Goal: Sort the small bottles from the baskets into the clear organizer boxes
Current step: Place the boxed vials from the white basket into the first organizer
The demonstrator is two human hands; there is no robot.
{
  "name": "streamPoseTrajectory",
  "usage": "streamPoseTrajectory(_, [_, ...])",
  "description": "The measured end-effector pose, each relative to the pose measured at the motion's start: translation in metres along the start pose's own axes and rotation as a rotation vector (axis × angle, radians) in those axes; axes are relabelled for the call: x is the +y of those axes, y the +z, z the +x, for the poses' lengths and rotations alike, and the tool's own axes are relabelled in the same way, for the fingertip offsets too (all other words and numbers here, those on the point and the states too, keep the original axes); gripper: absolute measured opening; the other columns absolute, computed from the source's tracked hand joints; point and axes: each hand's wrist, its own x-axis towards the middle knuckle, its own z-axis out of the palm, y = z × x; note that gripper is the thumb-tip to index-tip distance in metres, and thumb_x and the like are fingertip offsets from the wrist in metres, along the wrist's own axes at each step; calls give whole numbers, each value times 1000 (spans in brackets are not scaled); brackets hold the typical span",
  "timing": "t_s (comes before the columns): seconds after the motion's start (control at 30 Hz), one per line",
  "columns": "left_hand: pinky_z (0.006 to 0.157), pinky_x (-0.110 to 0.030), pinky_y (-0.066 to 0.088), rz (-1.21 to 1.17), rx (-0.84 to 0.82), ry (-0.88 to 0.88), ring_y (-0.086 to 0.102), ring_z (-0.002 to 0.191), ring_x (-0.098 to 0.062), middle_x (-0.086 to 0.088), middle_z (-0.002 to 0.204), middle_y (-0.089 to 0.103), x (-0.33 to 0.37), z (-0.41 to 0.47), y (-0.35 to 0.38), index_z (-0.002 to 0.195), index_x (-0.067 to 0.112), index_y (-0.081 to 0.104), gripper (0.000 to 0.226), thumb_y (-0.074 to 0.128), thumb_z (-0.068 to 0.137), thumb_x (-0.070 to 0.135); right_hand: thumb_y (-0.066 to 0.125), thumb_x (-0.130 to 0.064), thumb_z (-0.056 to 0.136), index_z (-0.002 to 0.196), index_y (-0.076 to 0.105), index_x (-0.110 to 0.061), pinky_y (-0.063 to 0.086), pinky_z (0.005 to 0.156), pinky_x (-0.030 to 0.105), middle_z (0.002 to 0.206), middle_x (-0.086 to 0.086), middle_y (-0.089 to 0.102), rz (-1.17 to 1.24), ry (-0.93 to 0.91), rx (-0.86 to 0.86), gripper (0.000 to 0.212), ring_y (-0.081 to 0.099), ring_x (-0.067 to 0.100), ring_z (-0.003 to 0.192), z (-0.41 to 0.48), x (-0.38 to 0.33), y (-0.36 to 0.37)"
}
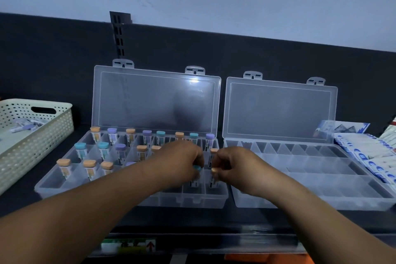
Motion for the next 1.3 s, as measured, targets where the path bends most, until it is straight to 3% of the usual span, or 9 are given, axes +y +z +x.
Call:
streamPoseTrajectory(0.2, [91, -30, 50, 32, 2, 10, 58, 101, -10, 6, 114, 64, 0, 0, 1, 114, 26, 64, 30, 70, 84, 25, 68, -25, 85, 85, 65, -24, 48, 66, 26, 78, -7, 61, -44, 7, 14, 3, 57, 7, 70, 0, 0, -1])
streamPoseTrajectory(0.33, [90, -31, 50, 35, 15, 14, 58, 101, -11, 6, 114, 63, -2, -1, 0, 117, 26, 63, 36, 72, 82, 26, 71, -28, 83, 93, 67, -25, 48, 71, 26, 83, -8, 61, -76, 14, 36, 11, 59, 9, 77, -3, -6, -7])
streamPoseTrajectory(0.5, [79, -24, 49, -18, 101, 24, 56, 89, -7, 12, 100, 59, -8, -8, -13, 114, 28, 64, 34, 72, 81, 27, 68, -30, 86, 96, 65, -23, 46, 70, 22, 86, -13, 59, -91, -45, 92, 12, 54, -11, 77, -3, -21, -19])
streamPoseTrajectory(0.63, [76, -21, 44, -41, 234, -19, 57, 90, -4, 16, 99, 56, -24, -19, -37, 113, 30, 63, 31, 71, 83, 32, 63, -35, 90, 109, 62, -26, 51, 79, 29, 101, -10, 57, -194, -97, 118, 21, 58, 11, 92, 7, -46, -25])
streamPoseTrajectory(0.73, [92, -31, 44, 71, 353, -73, 55, 108, -15, 6, 120, 58, -50, -35, -59, 124, 27, 57, 42, 68, 84, 36, 58, -34, 93, 133, 52, -28, 46, 99, 35, 126, -7, 55, -237, -175, 120, 41, 53, 16, 117, 23, -74, -25])
streamPoseTrajectory(0.87, [104, -35, 39, 198, 459, -142, 48, 123, -18, 3, 135, 53, -95, -65, -89, 134, 25, 49, 55, 66, 84, 39, 54, -37, 96, 150, 28, -26, 19, 114, 25, 155, -5, 31, -362, -300, 89, 61, 28, 13, 141, 47, -117, -17])
streamPoseTrajectory(1.03, [108, -37, 37, 265, 455, -295, 42, 131, -20, 1, 145, 45, -154, -104, -119, 142, 26, 41, 65, 66, 84, 40, 52, -44, 95, 154, 18, -23, 12, 116, 26, 161, -2, 17, -443, -396, 51, 71, 15, 14, 147, 84, -179, 7])
streamPoseTrajectory(1.13, [108, -32, 32, 284, 442, -382, 39, 134, -19, 1, 148, 41, -195, -132, -134, 145, 24, 36, 66, 63, 87, 42, 53, -42, 95, 154, 16, -22, 14, 115, 25, 161, -2, 17, -430, -442, 20, 72, 16, 14, 146, 109, -218, 27])
streamPoseTrajectory(1.3, [106, -37, 39, 284, 391, -482, 45, 130, -20, -1, 146, 44, -279, -173, -156, 144, 22, 37, 66, 63, 86, 42, 56, -43, 93, 153, 20, -23, 21, 115, 32, 160, -3, 20, -419, -462, -18, 72, 23, 17, 145, 154, -290, 74])
